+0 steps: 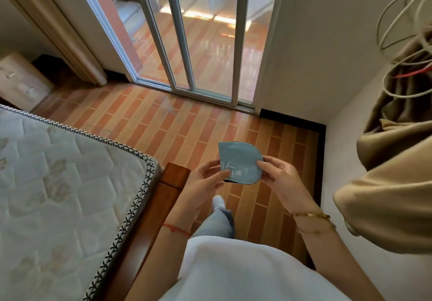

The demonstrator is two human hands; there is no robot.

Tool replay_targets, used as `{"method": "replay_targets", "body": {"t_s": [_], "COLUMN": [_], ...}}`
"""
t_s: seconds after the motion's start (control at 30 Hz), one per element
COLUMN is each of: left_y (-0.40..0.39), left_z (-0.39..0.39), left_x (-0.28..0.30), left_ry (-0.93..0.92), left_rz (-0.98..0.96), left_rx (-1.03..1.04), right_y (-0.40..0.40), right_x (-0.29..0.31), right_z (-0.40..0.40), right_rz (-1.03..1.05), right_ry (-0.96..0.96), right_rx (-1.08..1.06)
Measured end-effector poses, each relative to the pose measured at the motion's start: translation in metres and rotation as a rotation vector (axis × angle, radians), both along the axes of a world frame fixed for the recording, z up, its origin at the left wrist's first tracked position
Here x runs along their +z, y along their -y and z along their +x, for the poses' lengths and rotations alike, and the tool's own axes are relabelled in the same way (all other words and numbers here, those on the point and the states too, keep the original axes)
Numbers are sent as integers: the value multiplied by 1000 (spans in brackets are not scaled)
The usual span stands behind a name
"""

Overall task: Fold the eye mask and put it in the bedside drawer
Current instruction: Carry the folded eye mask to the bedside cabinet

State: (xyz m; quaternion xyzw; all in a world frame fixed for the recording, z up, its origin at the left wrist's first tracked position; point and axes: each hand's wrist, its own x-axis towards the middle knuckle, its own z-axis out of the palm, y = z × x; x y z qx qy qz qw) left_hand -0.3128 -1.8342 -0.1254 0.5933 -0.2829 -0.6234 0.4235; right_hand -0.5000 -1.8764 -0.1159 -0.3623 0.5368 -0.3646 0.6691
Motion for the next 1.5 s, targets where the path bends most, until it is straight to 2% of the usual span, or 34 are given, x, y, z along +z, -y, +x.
{"method": "replay_targets", "body": {"t_s": [0.3,0.6,1.07,1.5], "left_y": [140,293,409,540], "left_z": [12,71,177,306], "left_x": [-20,-3,7,15], "left_ry": [16,12,45,66], "left_rz": [-31,-43,-44,-73], "left_rx": [-14,63,473,862], "right_y": [138,312,497,682], "right_x": [-18,2,-5,0], "right_z": [10,71,217,411], "right_rz": [-26,-58,-34,-81], "right_ry": [-43,-23,81,108], "right_rx": [22,130,488,913]}}
